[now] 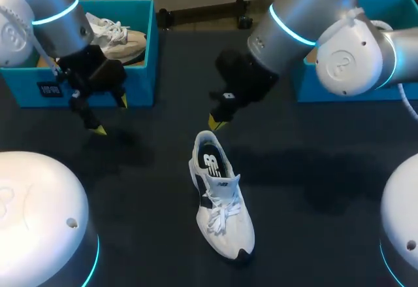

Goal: Take the shoe out of the shoebox, open the shoe tongue, remove and reinsert the insole, then place the shoe into the shoebox

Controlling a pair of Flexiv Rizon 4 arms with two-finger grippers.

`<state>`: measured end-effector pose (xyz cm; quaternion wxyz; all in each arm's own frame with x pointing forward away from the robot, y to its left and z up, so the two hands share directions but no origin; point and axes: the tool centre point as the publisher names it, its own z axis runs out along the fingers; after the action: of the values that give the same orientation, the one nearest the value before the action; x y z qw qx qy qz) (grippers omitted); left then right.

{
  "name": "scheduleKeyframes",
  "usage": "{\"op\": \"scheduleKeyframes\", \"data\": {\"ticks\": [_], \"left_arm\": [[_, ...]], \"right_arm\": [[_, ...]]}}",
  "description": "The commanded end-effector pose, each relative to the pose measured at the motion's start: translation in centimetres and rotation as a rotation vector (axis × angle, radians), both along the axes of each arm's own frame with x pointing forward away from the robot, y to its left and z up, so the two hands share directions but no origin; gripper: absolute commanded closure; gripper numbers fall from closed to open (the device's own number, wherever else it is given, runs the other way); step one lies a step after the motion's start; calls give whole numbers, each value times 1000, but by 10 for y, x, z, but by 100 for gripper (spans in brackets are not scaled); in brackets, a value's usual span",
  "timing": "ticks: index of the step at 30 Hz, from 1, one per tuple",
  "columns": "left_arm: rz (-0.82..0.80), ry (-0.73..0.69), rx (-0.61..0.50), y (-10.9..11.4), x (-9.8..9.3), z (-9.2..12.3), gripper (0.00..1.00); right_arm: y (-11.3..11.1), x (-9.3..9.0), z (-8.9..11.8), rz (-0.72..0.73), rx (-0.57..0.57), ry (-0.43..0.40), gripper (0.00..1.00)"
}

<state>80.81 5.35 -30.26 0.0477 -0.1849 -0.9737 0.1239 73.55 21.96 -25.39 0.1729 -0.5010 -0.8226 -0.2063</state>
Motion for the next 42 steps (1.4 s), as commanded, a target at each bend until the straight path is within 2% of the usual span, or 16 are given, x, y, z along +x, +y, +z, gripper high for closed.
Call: {"op": "scheduleKeyframes", "data": {"ticks": [1,3,6,9,14,18,24,35,42], "left_arm": [[0,-5,1,1,-2,0,0],[0,-5,1,1,-2,0,0],[-7,-11,-1,5,2,4,0],[-19,-22,-1,13,8,10,0],[-26,-49,21,26,14,17,0],[-55,-48,29,33,16,19,0],[-63,-66,83,39,23,19,0],[-63,-66,83,39,23,19,0],[-71,-48,67,40,37,16,0]], "right_arm": [[-1,0,0,-2,0,0,100],[-1,0,0,-2,0,0,100],[10,3,-3,-50,-86,5,100],[16,-2,-11,-105,-116,-5,100],[22,-10,-18,-169,-176,-41,100],[27,-15,-21,-163,-235,-81,100],[38,-20,-33,-160,-407,-109,100],[38,-20,-33,-160,-407,-109,100],[34,-13,-45,-205,-576,-150,100]]}}
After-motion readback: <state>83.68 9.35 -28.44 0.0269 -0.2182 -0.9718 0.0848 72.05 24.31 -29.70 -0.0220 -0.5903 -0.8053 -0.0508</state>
